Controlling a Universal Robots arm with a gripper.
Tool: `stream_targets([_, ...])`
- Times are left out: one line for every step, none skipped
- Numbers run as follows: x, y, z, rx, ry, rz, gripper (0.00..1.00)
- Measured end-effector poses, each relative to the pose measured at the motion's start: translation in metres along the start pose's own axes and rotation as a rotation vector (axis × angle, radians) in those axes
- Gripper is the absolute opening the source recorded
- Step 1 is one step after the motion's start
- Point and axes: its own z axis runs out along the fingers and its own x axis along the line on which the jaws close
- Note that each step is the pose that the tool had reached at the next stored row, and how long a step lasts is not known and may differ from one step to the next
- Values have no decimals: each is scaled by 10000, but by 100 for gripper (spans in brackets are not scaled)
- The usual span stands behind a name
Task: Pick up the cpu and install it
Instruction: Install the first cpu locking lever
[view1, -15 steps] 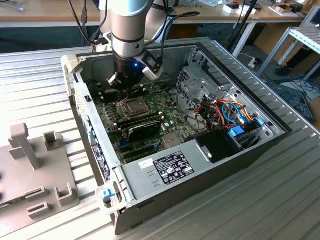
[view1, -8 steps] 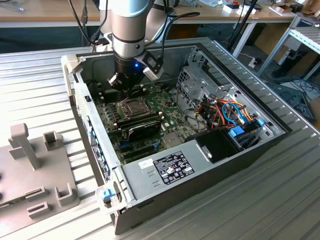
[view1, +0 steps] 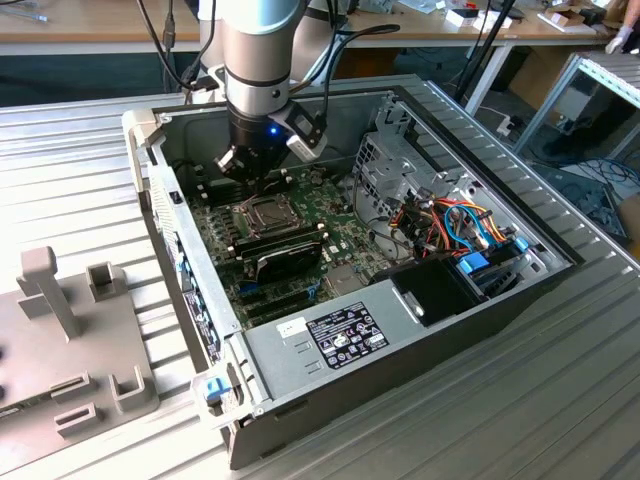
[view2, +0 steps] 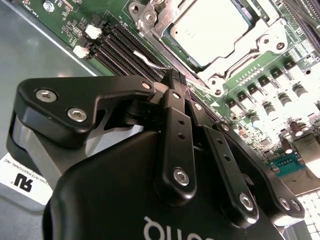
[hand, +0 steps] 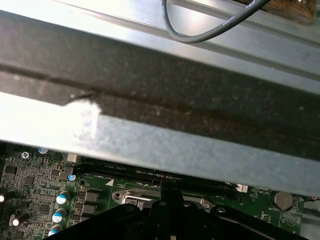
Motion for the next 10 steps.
stream_targets([0, -1, 3, 1, 0, 1, 11])
stream_targets([0, -1, 8, 0, 0, 1, 11])
stream_targets([-1, -1, 12, 1, 0, 1, 11])
stream_targets([-1, -2, 16, 0, 0, 1, 11])
stream_targets([-1, -3, 21, 0, 0, 1, 11])
stream_targets([-1, -3, 25, 0, 1, 0, 11])
stream_targets([-2, -4, 29, 1, 1, 1, 11])
stream_targets([-2, -4, 33, 1, 0, 1, 11])
stream_targets([-5, -6, 49, 6, 3, 0, 11])
stream_targets([-22, -11, 60, 7, 3, 0, 11])
